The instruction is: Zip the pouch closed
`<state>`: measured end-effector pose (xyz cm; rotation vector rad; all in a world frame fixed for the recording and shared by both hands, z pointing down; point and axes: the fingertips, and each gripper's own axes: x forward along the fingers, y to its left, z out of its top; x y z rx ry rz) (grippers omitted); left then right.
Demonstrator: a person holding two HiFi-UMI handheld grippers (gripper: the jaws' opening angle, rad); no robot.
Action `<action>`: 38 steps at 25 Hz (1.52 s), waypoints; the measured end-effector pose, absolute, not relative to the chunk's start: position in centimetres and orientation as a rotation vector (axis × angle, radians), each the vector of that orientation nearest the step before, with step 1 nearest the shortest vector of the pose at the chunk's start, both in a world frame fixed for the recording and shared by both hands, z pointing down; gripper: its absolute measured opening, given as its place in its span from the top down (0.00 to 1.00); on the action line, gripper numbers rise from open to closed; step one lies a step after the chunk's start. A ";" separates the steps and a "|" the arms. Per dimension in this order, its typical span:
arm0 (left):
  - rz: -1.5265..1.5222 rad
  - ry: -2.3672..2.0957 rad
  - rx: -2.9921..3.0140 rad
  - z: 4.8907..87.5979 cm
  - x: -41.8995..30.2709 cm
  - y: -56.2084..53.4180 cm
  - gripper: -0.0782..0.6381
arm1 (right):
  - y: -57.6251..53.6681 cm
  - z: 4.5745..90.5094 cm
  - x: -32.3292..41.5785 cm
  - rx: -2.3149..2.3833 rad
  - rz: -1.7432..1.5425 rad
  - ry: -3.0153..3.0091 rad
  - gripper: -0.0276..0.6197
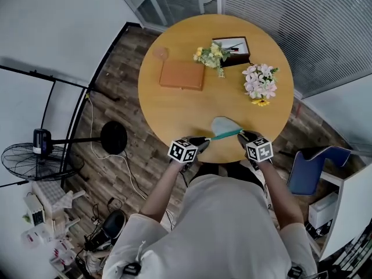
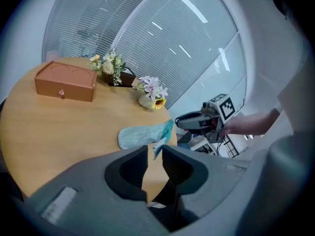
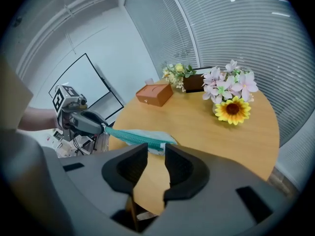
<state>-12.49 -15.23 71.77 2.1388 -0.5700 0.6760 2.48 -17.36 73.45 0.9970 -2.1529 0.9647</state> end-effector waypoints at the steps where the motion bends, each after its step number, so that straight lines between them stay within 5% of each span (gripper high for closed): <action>1: 0.657 -0.571 2.131 71.9 -12.4 -15.3 0.73 | -17.3 73.5 2.5 1.011 0.957 -2.149 0.80; 18: 0.645 -0.530 2.205 71.0 -14.0 -14.8 0.68 | -14.5 72.8 3.6 1.200 0.949 -2.085 0.75; 38: 0.538 -0.719 2.398 60.1 -9.3 -13.0 0.68 | -10.3 60.6 10.6 1.380 0.704 -2.188 0.81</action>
